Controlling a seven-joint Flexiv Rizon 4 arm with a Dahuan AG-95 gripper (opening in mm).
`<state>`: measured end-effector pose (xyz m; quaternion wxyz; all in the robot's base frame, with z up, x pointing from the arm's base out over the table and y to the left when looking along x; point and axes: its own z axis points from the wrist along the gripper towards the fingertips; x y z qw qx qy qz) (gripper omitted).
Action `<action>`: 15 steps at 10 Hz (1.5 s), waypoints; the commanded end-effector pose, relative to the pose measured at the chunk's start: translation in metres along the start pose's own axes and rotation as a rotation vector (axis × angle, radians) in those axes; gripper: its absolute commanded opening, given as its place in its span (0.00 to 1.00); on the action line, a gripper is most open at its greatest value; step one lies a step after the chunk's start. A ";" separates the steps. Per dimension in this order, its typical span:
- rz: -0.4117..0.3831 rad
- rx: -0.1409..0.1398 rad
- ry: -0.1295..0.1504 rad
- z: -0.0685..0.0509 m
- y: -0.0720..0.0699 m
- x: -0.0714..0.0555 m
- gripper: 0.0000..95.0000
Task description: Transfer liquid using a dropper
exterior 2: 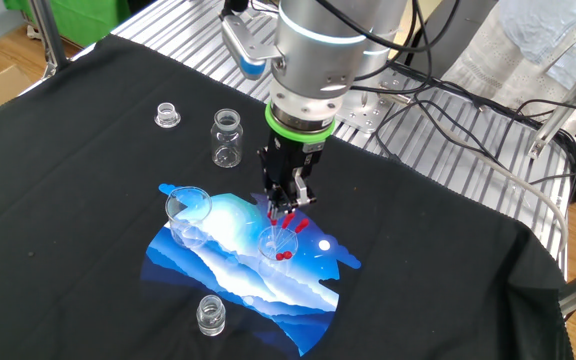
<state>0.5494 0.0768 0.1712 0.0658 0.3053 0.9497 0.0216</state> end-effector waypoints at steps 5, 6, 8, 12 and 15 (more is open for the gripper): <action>0.011 0.005 0.015 -0.001 0.000 0.000 0.20; -0.004 0.009 0.040 -0.001 0.000 0.000 0.20; -0.045 0.028 0.132 -0.001 0.000 -0.001 0.20; -0.214 0.021 0.330 -0.011 -0.016 -0.024 0.00; -0.409 0.002 0.341 -0.025 -0.052 -0.046 0.00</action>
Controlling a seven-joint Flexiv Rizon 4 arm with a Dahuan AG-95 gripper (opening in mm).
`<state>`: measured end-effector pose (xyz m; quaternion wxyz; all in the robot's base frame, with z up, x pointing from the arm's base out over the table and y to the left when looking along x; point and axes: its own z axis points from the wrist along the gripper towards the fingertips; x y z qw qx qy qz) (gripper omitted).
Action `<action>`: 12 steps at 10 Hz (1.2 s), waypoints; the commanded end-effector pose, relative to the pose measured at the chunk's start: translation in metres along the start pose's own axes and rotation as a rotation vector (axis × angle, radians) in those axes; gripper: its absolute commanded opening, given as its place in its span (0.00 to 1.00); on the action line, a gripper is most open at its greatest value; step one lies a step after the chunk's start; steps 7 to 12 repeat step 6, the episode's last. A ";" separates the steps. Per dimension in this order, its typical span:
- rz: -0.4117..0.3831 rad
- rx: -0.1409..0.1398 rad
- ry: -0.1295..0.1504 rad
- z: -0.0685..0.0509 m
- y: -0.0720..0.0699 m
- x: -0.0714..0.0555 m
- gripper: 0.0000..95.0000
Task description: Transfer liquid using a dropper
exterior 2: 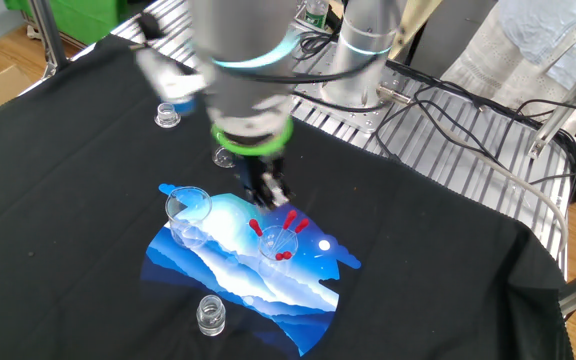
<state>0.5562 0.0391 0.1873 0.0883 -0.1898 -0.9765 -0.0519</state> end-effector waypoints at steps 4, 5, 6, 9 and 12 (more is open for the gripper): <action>-0.336 0.053 0.006 -0.017 -0.062 0.005 0.00; -0.347 0.059 0.003 -0.017 -0.066 0.008 0.00; -0.350 0.056 0.003 -0.017 -0.068 0.010 0.00; -0.350 0.056 0.003 -0.017 -0.068 0.010 0.00; -0.350 0.056 0.003 -0.017 -0.068 0.010 0.00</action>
